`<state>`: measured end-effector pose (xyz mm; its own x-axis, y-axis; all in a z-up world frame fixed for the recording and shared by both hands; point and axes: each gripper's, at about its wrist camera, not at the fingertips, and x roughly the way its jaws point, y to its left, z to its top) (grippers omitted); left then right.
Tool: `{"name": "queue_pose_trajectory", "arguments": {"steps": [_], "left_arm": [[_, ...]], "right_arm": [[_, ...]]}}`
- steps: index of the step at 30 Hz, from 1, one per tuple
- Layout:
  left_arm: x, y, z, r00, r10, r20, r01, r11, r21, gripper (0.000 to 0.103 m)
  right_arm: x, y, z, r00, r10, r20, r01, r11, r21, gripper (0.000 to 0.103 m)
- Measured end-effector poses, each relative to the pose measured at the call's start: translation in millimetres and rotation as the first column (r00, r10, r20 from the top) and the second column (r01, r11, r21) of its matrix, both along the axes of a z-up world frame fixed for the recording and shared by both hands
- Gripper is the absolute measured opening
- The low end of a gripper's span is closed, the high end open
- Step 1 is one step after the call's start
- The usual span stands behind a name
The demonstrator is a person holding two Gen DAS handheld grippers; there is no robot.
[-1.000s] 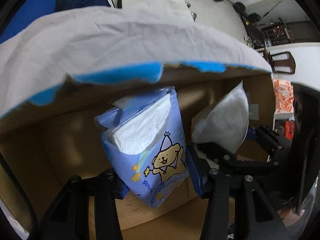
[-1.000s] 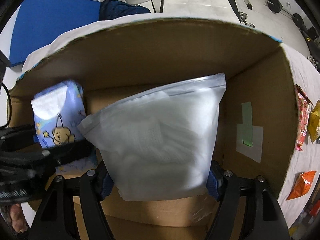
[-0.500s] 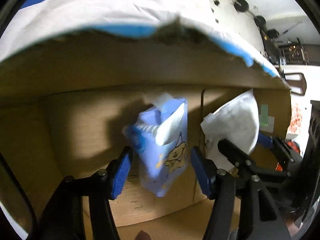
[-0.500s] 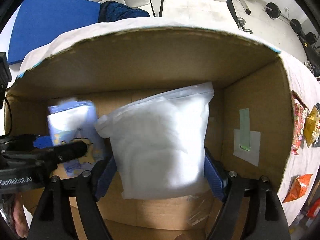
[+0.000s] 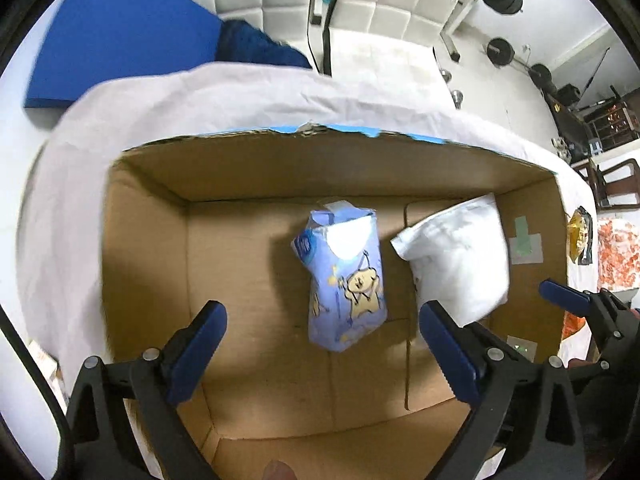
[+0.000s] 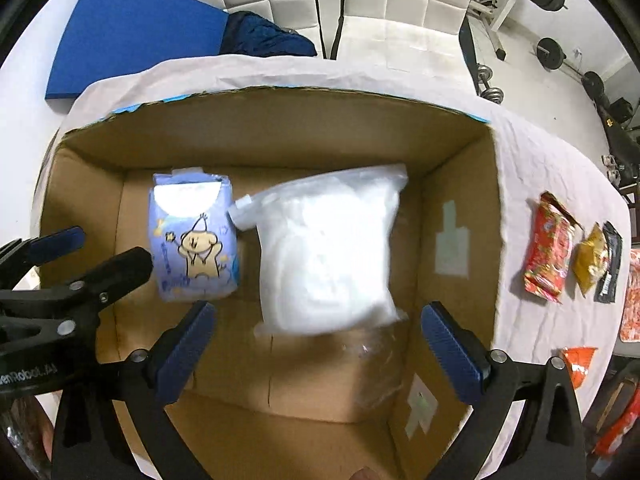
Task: Organize snacks
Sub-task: 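Open both grippers to drop the blue pack and white bag in the box, then grasp the red floral pack with the left gripper while the right grasps the orange bag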
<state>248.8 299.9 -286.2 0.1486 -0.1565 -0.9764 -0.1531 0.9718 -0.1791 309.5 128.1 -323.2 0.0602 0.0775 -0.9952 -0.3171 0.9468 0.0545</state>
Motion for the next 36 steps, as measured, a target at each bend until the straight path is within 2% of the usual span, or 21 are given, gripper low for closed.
{"name": "queue_pose_trajectory", "arguments": {"steps": [5, 10, 15, 21, 25, 30, 36], "left_arm": [[-30.1, -14.9, 26.1, 0.997, 0.033, 0.068, -0.036, 0.998, 0.048, 0.099], [-21.8, -45.9, 52.0, 0.992, 0.049, 0.116, -0.058, 0.996, 0.073, 0.099], [-40.9, -62.1, 79.0, 0.982, 0.062, 0.177, -0.081, 0.992, 0.098, 0.099], [-67.4, -66.1, 112.7, 0.971, 0.084, 0.225, -0.105, 0.991, 0.085, 0.099], [-81.4, -74.6, 137.7, 0.964, 0.074, 0.254, -0.104, 0.989, 0.106, 0.099], [-83.9, -88.8, 157.3, 0.958, 0.079, 0.277, -0.107, 0.991, 0.085, 0.099], [-68.1, -137.6, 171.8, 0.957, 0.053, 0.284, -0.072, 0.996, 0.057, 0.099]], "right_arm": [[-20.1, -4.5, 37.0, 0.998, 0.014, 0.061, -0.014, 1.0, -0.009, 0.103], [-42.7, -22.7, 66.7, 0.995, 0.017, 0.101, -0.017, 1.0, 0.002, 0.103], [-69.2, -31.0, 101.2, 0.99, 0.017, 0.14, -0.023, 0.999, 0.04, 0.103], [-93.2, -41.9, 139.1, 0.987, 0.0, 0.158, -0.016, 0.994, 0.105, 0.103], [-106.4, -55.2, 159.7, 0.987, -0.011, 0.161, -0.013, 0.989, 0.144, 0.103], [-110.5, -96.4, 177.6, 0.987, -0.054, 0.151, 0.027, 0.983, 0.179, 0.103], [-98.5, -177.2, 176.4, 0.979, -0.137, 0.148, 0.116, 0.983, 0.143, 0.103]]}}
